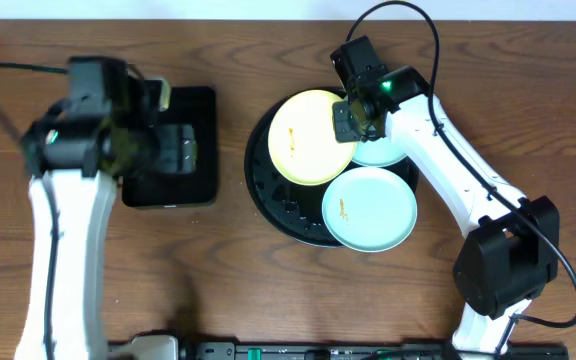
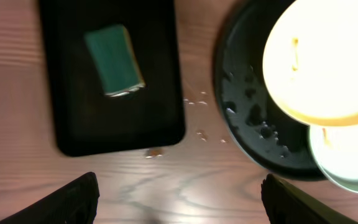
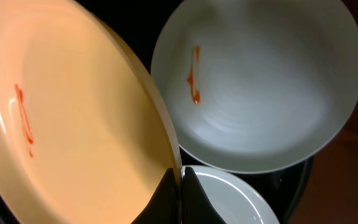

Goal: Clean dirty plates on tray and stack at the side
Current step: 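Move the left gripper over the black tray down to the sponge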

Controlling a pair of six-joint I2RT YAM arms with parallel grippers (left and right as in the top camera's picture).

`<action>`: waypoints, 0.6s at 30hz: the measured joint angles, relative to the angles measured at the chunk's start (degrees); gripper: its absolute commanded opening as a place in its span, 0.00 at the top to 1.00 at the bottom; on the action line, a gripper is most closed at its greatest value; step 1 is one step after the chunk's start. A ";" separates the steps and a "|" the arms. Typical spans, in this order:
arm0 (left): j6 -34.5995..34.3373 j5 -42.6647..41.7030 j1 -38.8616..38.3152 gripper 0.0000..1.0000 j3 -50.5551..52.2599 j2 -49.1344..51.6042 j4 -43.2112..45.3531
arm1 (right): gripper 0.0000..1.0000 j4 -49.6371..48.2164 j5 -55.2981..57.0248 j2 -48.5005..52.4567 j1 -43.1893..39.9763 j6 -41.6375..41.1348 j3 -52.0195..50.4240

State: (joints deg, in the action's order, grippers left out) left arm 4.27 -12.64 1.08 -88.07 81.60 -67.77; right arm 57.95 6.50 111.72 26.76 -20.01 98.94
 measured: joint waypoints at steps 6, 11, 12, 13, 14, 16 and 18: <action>-5.84 -0.35 0.24 0.16 0.00 7.28 2.54 | 0.99 1.03 0.00 0.00 0.00 1.01 0.00; -11.63 3.30 0.85 0.16 0.00 10.91 4.76 | 0.99 1.11 0.00 0.00 0.00 1.42 0.00; -12.26 4.17 0.87 0.16 0.02 11.65 4.81 | 0.99 1.11 0.00 0.00 0.00 1.42 0.00; -12.94 4.94 0.87 0.16 0.09 12.46 4.81 | 0.99 1.11 0.00 0.00 0.00 1.42 0.00; -13.38 5.79 0.87 0.16 0.20 13.18 4.96 | 0.99 1.11 0.00 0.00 0.00 1.44 0.00; -13.92 7.56 0.85 0.16 0.76 15.08 6.14 | 0.99 1.09 0.00 0.00 0.00 1.44 0.00; -14.38 8.74 0.87 0.16 1.40 17.03 7.89 | 0.99 1.07 0.00 0.00 0.00 1.44 0.00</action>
State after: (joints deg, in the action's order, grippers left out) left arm -10.11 -3.90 1.96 -86.67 98.63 -59.88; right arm 59.02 6.50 111.72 26.76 -18.57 98.94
